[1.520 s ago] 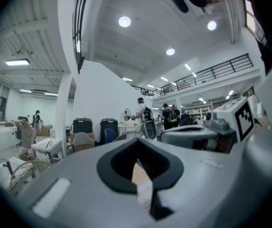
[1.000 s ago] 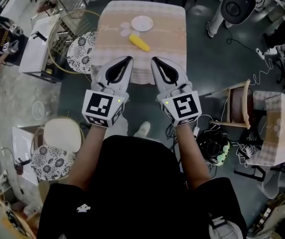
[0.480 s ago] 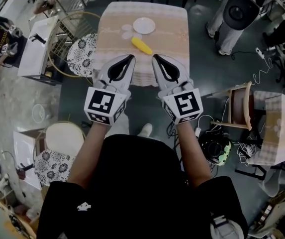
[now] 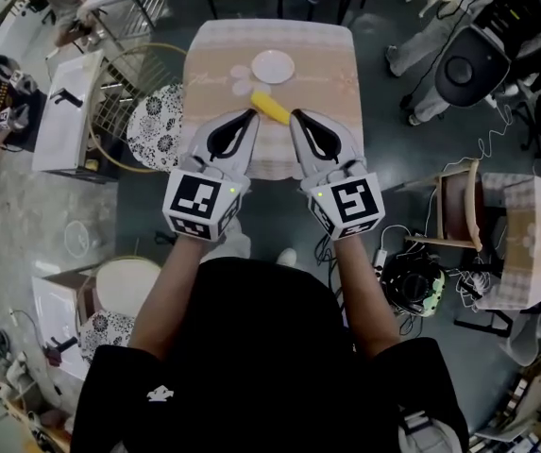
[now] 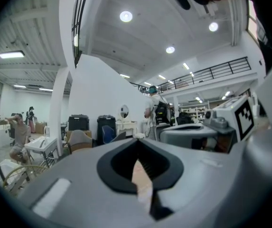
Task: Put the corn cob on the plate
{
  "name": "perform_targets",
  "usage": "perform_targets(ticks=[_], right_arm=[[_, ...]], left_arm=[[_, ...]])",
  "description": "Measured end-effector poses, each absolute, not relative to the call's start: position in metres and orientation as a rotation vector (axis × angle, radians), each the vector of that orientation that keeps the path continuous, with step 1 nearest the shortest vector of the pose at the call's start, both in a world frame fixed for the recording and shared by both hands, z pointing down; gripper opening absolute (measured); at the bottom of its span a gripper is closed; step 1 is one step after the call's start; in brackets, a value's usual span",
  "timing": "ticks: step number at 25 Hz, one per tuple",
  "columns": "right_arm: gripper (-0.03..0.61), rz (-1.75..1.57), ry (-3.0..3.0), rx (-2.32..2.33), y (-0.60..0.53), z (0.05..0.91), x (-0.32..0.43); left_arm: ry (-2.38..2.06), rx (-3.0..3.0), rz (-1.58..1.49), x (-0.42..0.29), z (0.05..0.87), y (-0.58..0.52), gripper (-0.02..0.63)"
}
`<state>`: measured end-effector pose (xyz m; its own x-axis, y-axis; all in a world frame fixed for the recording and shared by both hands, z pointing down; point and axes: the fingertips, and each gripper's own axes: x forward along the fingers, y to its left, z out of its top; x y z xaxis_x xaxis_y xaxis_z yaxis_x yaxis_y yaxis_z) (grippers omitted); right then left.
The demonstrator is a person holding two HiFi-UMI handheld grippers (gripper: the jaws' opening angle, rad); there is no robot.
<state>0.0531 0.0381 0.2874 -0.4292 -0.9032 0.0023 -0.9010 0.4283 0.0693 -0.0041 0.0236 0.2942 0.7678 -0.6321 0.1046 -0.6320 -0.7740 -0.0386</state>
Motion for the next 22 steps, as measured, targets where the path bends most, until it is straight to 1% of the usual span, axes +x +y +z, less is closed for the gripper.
perform_targets(ticks=[17,22], right_arm=[[0.002,-0.049,-2.528,1.741,-0.034,0.296,0.039],[0.002,0.013,-2.521,1.794,-0.045,0.3,0.034]], left_arm=[[0.921,-3.014,-0.165,-0.016,0.299,-0.049,0.003],[0.888,-3.024,-0.176,-0.026,0.305,-0.063,0.003]])
